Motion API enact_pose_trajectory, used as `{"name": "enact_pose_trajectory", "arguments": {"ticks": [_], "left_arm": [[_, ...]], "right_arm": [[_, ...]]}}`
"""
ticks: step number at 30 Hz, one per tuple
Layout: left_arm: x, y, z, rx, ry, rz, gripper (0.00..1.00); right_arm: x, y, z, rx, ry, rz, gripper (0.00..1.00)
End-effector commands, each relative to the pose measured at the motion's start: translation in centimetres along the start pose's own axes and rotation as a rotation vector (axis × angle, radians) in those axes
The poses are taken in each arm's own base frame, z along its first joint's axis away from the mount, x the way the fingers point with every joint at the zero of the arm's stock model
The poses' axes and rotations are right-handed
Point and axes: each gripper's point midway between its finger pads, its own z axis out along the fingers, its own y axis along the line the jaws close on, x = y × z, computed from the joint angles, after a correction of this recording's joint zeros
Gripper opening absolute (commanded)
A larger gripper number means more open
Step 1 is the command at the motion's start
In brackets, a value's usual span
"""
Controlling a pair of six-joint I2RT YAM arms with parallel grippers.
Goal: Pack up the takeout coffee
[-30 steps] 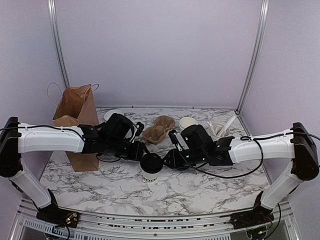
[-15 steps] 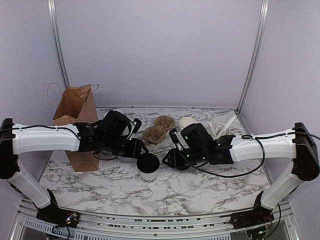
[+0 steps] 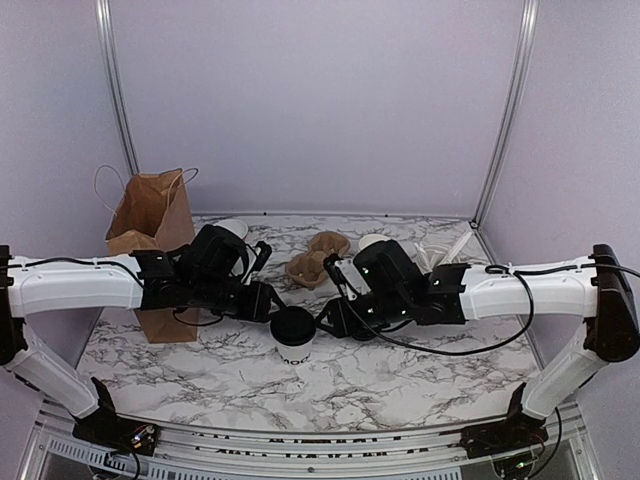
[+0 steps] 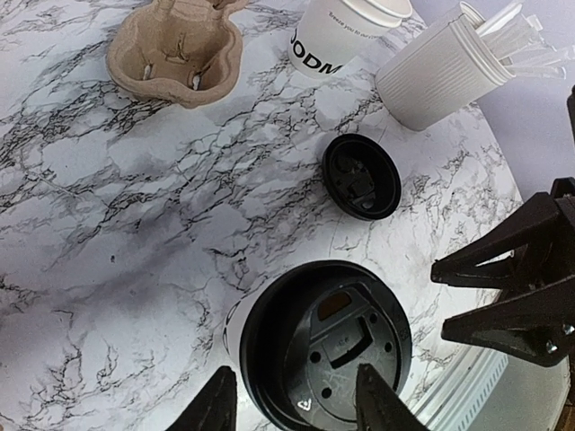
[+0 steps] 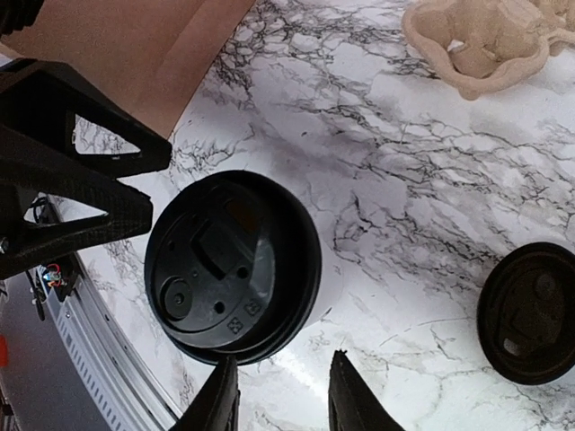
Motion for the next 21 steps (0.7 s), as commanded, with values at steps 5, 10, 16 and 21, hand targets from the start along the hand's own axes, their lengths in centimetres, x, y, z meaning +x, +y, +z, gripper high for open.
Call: {"name": "enact_pose_trajectory", "arguments": {"ticks": [5, 10, 16, 21], "left_arm": [[1.3, 0.4, -0.9, 0.007, 0.029, -0.003, 0.45], [1.1, 0.5, -0.5, -0.001, 0.029, -0.002, 0.45], [1.2, 0.9, 0.0, -0.019, 0.036, 0.002, 0.45], [1.4, 1.1, 0.5, -0.028, 0.041, 0.008, 0.45]], "right_arm": [[0.2, 2.1, 0.2, 0.028, 0.039, -0.121, 0.42], [0.4, 1.4, 1.1, 0.127, 0.057, -0.13, 0.51], [0.1, 1.3, 1.6, 0.141, 0.046, -0.126, 0.61], [0.0, 1.3, 1.8, 0.142, 0.041, -0.139, 0.66]]}}
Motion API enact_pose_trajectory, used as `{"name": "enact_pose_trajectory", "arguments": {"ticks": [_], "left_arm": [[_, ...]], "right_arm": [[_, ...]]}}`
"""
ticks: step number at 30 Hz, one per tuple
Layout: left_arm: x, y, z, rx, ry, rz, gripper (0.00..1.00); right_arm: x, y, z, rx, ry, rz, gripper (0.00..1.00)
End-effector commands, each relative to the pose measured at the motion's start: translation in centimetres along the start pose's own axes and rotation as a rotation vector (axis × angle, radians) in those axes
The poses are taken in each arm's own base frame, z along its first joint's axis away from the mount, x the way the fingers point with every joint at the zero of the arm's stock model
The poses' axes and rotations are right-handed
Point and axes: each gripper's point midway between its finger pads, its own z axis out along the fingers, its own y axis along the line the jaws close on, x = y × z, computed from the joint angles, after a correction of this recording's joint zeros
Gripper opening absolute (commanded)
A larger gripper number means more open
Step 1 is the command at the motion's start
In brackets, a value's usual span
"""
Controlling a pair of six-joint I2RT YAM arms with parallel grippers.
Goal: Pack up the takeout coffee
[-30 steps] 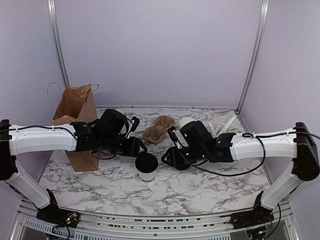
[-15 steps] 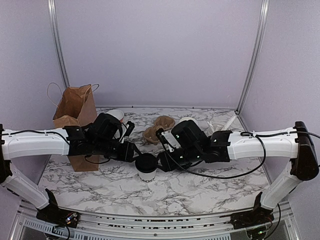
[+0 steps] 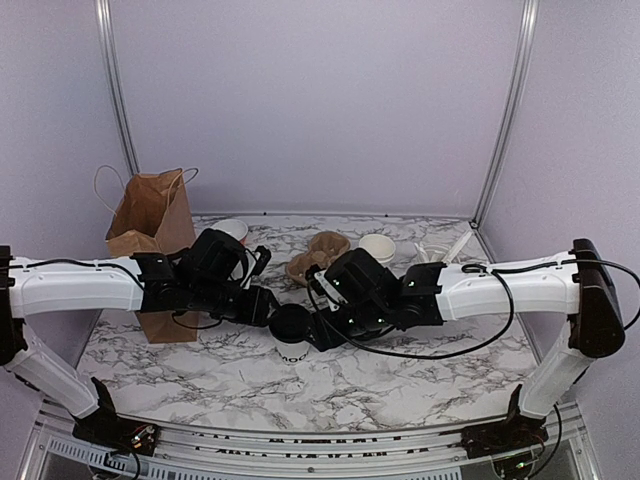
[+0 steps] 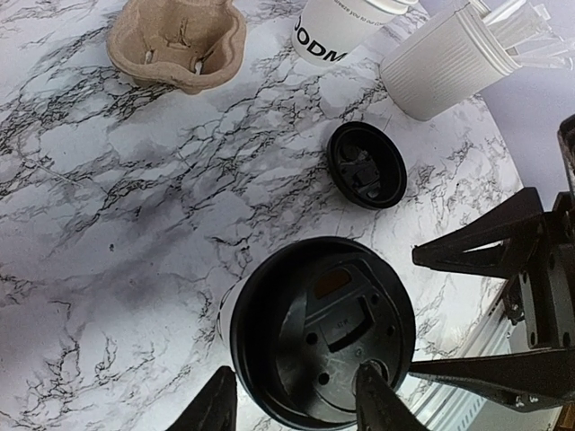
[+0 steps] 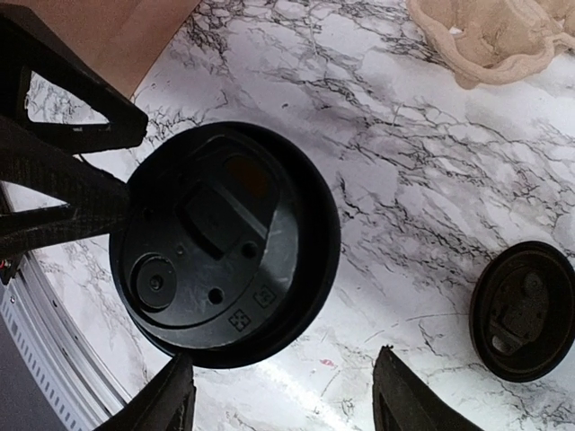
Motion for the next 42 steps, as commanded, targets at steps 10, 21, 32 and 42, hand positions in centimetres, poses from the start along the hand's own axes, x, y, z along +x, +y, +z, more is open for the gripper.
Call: {"name": "enact_pose_trajectory", "arguments": {"ticks": [10, 21, 32, 42], "left_arm": [[0.8, 1.1, 1.4, -0.039, 0.034, 0.009, 0.45], [1.4, 1.4, 2.1, -0.042, 0.052, -0.002, 0.45], [1.8, 1.6, 2.2, -0.043, 0.058, -0.008, 0.45], [1.9, 1.7, 2.2, -0.045, 0.059, -0.008, 0.45]], "right_arm": [[-1.7, 1.3, 0.1, -0.018, -0.04, -0.029, 0.7], [-2.2, 2.0, 0.0, -0.018, -0.08, -0.046, 0.71], [-1.7, 1.8, 1.5, 0.016, -0.075, -0.078, 0.72], [0.4, 0.4, 2.7, 0.071, -0.016, -0.041, 0.73]]}}
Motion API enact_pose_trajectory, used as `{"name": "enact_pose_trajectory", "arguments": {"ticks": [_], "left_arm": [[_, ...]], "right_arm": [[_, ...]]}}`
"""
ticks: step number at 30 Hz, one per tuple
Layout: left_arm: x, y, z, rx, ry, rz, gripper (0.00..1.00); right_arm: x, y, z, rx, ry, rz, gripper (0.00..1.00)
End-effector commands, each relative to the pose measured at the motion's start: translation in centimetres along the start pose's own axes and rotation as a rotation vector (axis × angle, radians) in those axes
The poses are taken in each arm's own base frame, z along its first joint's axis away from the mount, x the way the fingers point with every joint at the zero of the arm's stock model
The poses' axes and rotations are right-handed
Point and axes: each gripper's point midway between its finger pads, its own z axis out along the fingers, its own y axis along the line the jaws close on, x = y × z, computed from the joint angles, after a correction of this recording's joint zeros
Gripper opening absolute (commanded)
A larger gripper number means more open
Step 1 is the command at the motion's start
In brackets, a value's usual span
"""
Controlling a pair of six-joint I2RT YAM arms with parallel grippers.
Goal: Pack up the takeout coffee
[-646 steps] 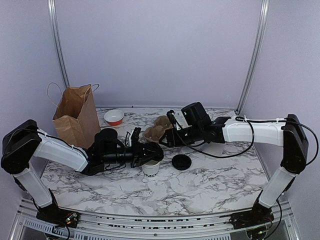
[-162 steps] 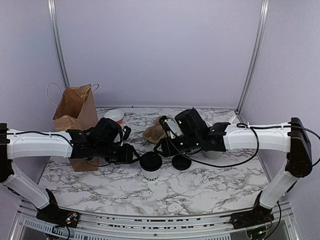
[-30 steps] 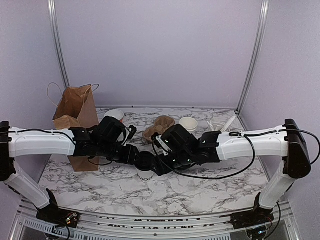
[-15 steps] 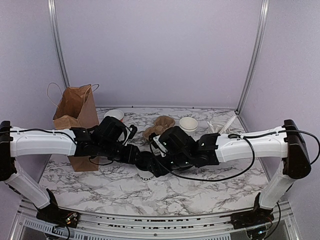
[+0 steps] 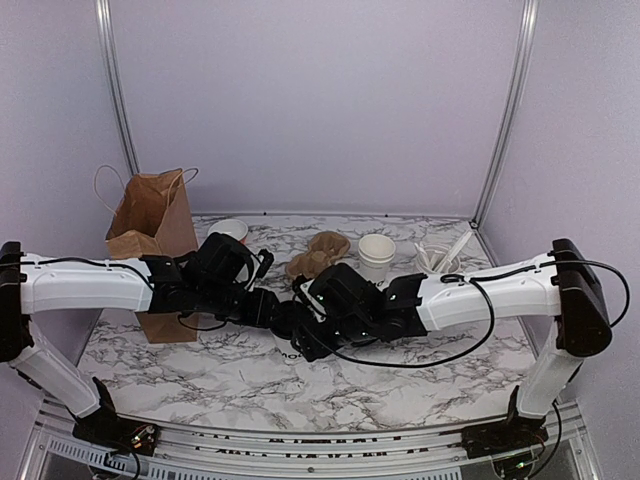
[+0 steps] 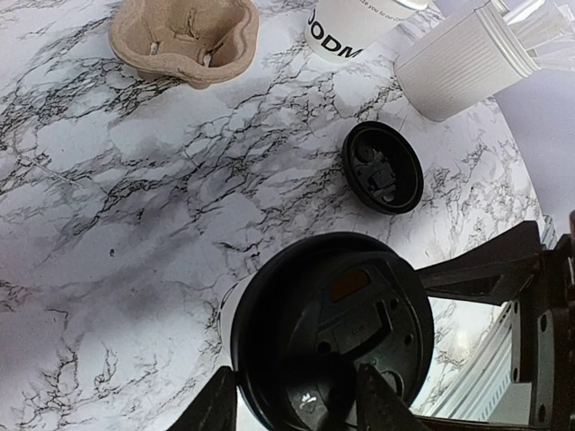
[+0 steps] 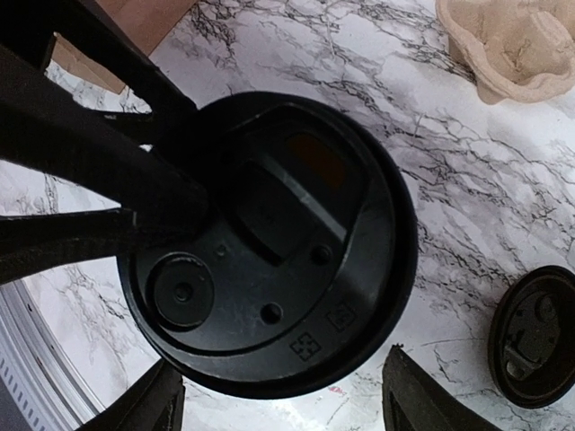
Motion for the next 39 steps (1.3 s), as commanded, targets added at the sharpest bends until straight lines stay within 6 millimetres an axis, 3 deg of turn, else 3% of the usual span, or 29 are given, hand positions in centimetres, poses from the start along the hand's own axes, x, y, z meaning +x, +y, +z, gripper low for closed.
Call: {"name": "enact_pose_trajectory", "arguments": {"ticks": [1, 11, 19, 26, 31, 39], "left_arm": [[1.5, 1.0, 0.6, -0.026, 0.047, -0.001, 0.45], [1.1, 0.8, 0.6, -0.021, 0.038, 0.002, 0.45], [1.1, 0.7, 0.5, -0.02, 0.04, 0.001, 0.45], [1.1, 0.7, 0.6, -0.019, 0.041, 0.0, 0.45], [1.1, 0.6, 0.6, -0.018, 0.042, 0.002, 0.45], [0.4, 0.2, 0.3, -0.009, 0.025, 0.007, 0.45]], "right_arm": [[0.1, -0.1, 0.2, 0.021, 0.003, 0.026, 0.73], [-3.7, 0.8, -3.2, -0.017, -0.123, 0.001, 0.74], [-4.9, 1.3, -2.8, -0.018, -0.151, -0.015, 0.74], [-1.0, -0.2, 0.5, 0.041, -0.032, -0.012, 0.75], [-0.1, -0.8, 0.3, 0.055, -0.016, 0.005, 0.75], [-4.5, 1.1, -3.4, -0.054, -0.119, 0.036, 0.71]]}}
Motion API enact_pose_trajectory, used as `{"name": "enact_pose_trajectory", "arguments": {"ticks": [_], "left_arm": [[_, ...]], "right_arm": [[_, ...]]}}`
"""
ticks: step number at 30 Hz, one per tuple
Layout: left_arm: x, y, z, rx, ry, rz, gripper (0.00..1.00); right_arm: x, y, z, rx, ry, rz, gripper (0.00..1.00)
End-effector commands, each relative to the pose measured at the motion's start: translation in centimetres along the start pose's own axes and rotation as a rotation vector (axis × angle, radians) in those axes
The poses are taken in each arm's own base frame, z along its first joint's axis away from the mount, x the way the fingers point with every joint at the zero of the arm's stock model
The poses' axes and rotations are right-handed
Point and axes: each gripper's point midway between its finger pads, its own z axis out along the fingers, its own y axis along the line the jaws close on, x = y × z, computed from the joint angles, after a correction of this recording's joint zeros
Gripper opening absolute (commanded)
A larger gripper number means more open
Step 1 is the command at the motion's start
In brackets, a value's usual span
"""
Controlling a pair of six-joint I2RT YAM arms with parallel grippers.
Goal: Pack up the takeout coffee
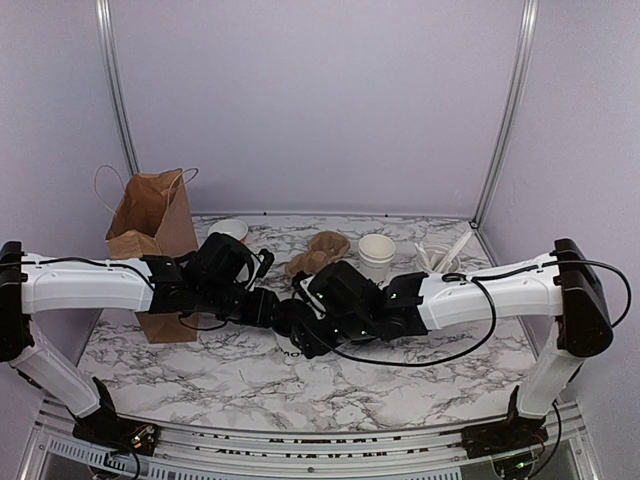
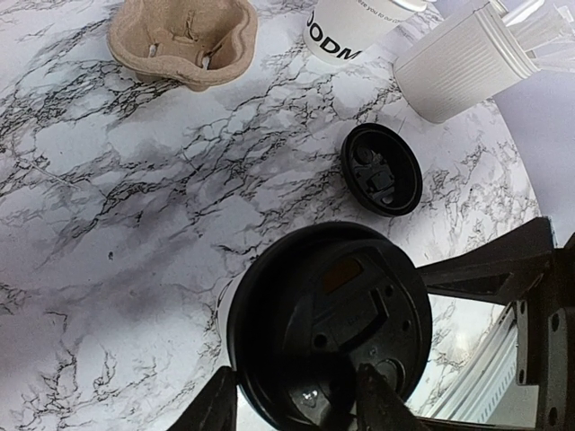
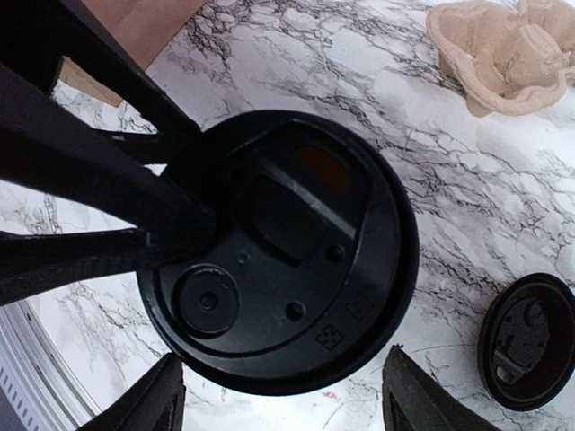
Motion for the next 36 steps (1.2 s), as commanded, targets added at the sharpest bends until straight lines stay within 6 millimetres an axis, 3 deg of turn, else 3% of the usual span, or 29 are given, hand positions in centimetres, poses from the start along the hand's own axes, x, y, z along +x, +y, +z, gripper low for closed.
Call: {"name": "enact_pose_trajectory", "arguments": {"ticks": [1, 7, 11, 14, 19, 22, 27, 30, 36], "left_arm": [[0.4, 0.2, 0.2, -0.012, 0.026, 0.009, 0.45], [0.4, 0.2, 0.4, -0.01, 0.031, 0.009, 0.45], [0.4, 0.2, 0.3, -0.011, 0.028, 0.009, 0.45], [0.4, 0.2, 0.2, -0.013, 0.025, 0.01, 0.44], [0.4, 0.2, 0.2, -0.012, 0.026, 0.009, 0.45], [0.4, 0.2, 0.1, -0.012, 0.024, 0.008, 0.44], [0.6, 0.4, 0.2, -0.017, 0.027, 0.007, 0.45], [0.6, 0.4, 0.2, -0.015, 0.029, 0.007, 0.45], [0.7, 0.5, 0.0, -0.02, 0.026, 0.006, 0.45]], "right_arm": [[-4.6, 1.3, -3.7, -0.107, -0.109, 0.052, 0.68], [-7.7, 1.5, -6.5, -0.409, -0.194, 0.194, 0.42], [-8.1, 2.2, -6.4, -0.575, -0.191, 0.263, 0.15], [-8.0, 2.9, -6.1, -0.667, -0.177, 0.305, 0.04], [-8.6, 3.5, -6.2, -0.794, -0.178, 0.356, 0.0], [-8.1, 2.7, -5.1, -0.776, -0.172, 0.393, 0.0], [-2.5, -0.3, 0.3, -0.704, -0.036, 0.543, 0.0], [-0.2, -0.7, 2.1, -0.694, 0.03, 0.591, 0.0], [-2.0, -0.7, 0.9, -0.685, -0.015, 0.571, 0.0]]}}
